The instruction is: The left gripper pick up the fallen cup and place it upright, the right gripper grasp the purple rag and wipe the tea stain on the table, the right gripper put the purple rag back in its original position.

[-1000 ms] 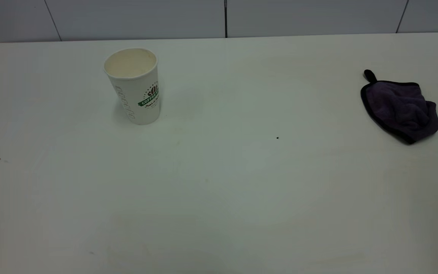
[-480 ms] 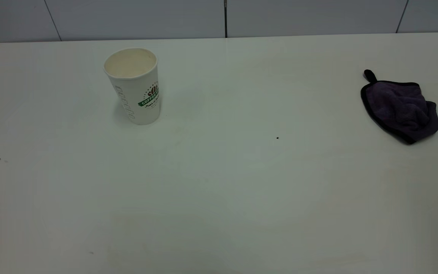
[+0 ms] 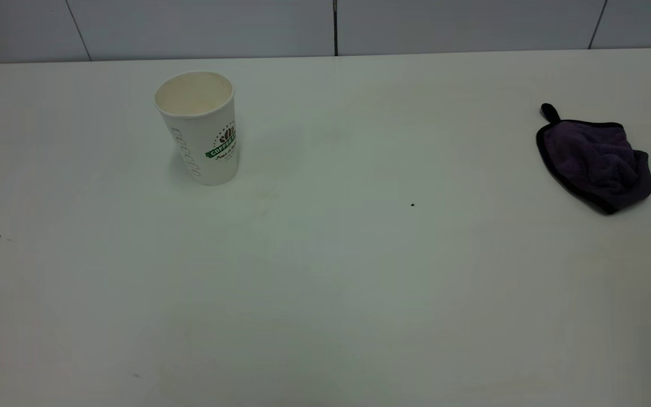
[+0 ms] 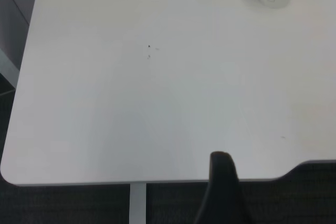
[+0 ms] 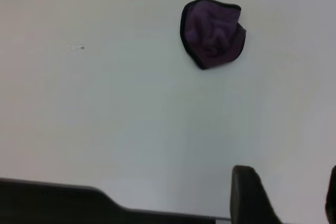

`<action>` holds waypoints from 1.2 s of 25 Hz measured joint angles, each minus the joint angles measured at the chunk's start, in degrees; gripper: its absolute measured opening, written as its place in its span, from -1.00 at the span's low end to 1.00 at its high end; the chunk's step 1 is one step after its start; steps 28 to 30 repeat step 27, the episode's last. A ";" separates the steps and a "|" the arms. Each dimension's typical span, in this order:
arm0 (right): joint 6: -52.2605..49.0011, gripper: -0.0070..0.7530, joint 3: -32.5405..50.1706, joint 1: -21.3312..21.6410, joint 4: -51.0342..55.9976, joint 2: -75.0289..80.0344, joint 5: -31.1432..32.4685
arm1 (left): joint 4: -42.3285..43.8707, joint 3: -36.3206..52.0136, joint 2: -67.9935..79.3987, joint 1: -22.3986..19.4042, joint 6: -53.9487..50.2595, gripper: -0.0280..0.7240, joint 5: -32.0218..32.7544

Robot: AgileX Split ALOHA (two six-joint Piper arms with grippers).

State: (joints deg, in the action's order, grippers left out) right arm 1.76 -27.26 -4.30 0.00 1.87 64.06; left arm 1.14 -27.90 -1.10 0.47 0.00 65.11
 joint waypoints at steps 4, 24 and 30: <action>0.00 -0.10 0.00 0.33 0.00 -2.56 0.08 | 0.00 0.00 0.00 0.00 0.00 0.63 0.00; 0.00 -0.36 0.00 3.94 0.00 -2.80 0.20 | 0.00 0.00 0.00 0.00 0.00 0.63 0.00; 0.00 -0.36 0.00 3.94 0.00 -2.80 0.20 | 0.00 0.00 0.00 0.00 0.00 0.63 0.00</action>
